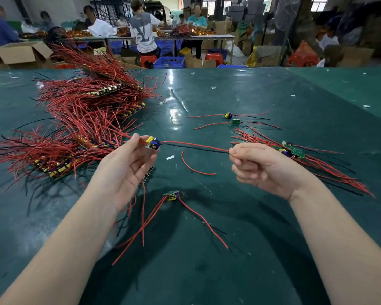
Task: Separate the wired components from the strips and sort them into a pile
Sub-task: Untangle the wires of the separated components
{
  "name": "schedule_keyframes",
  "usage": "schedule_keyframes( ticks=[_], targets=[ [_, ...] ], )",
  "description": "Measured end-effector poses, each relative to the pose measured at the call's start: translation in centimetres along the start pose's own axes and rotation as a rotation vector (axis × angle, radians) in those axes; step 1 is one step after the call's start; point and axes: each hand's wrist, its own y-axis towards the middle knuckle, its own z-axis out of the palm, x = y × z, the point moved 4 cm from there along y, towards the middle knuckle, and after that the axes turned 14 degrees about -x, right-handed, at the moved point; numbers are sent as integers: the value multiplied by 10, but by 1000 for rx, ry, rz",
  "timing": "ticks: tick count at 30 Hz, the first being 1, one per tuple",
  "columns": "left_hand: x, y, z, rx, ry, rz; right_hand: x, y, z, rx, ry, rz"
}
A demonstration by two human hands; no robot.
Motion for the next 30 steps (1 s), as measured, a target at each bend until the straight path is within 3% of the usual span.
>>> schedule_keyframes(
  ticks=[6,12,18,30],
  targets=[
    [-3,4,-2,-3,-89,33,-1,2,-12,-81,-67,-24],
    [-4,2,-4,-76,-205,-90,-6,3,-11,-92,-225,-47],
    [-14,3,-5,-32,-97,160,-1,0,-19,-130,-232,-42],
    [-21,12,-20,-153,-228,155,-1,0,-33,-190,-212,-28]
  ],
)
